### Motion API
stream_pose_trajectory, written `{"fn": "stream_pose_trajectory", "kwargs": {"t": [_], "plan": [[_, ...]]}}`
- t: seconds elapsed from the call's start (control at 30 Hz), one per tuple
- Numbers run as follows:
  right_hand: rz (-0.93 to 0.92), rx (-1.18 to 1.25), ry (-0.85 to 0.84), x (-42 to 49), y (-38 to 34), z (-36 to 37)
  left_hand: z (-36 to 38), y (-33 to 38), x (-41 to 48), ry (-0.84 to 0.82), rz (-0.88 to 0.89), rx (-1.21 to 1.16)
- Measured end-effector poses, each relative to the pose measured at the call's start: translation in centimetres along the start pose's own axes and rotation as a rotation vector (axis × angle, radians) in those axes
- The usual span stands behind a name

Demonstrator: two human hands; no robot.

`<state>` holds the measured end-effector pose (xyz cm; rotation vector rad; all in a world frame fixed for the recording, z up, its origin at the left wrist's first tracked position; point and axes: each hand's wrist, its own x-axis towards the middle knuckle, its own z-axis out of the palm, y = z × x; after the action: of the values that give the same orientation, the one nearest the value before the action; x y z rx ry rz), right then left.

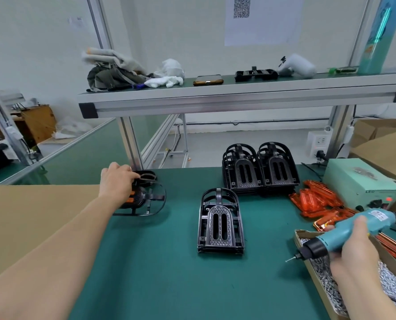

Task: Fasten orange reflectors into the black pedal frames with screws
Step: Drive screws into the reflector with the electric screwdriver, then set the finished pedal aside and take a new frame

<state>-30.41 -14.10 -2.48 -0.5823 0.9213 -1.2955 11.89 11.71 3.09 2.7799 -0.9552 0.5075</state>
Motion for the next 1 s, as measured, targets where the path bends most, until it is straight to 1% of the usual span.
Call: {"fn": "stream_pose_trajectory", "kwargs": {"t": [0.1, 0.13, 0.2, 0.23, 0.27, 0.3, 0.37, 0.5, 0.67, 1.0], "plan": [[0.002, 0.030, -0.014, 0.3, -0.4, 1.3, 0.5, -0.6, 1.1, -0.052, -0.125, -0.092], [0.009, 0.041, -0.014, 0.3, -0.5, 1.8, 0.5, -0.7, 1.6, -0.041, -0.151, -0.131], [0.016, 0.043, -0.015, 0.5, -0.7, 2.5, 0.9, -1.3, 2.3, -0.010, -0.110, -0.059], [0.016, 0.041, -0.018, 0.6, -0.8, 2.9, 1.3, -1.5, 2.8, -0.005, -0.111, -0.073], [0.019, 0.034, -0.024, 0.5, -0.8, 3.3, 1.6, -1.7, 3.1, -0.018, -0.176, -0.125], [0.024, 0.024, -0.034, 0.4, -0.8, 3.7, 1.9, -2.0, 3.4, 0.006, -0.244, -0.200], [0.031, -0.002, -0.058, 0.1, -0.6, 4.5, 2.4, -2.3, 3.8, -0.005, -0.282, -0.225], [0.046, -0.071, -0.076, -0.3, 0.4, 5.4, 4.2, -3.2, 5.2, -0.056, -0.291, -0.214], [0.063, -0.141, -0.136, 0.2, 1.4, 5.2, 5.7, -3.4, 6.6, -0.093, -0.230, -0.122], [0.092, -0.165, -0.170, 0.8, 2.3, 5.4, 6.7, -3.4, 9.4, -0.203, -0.193, -0.036]]}}
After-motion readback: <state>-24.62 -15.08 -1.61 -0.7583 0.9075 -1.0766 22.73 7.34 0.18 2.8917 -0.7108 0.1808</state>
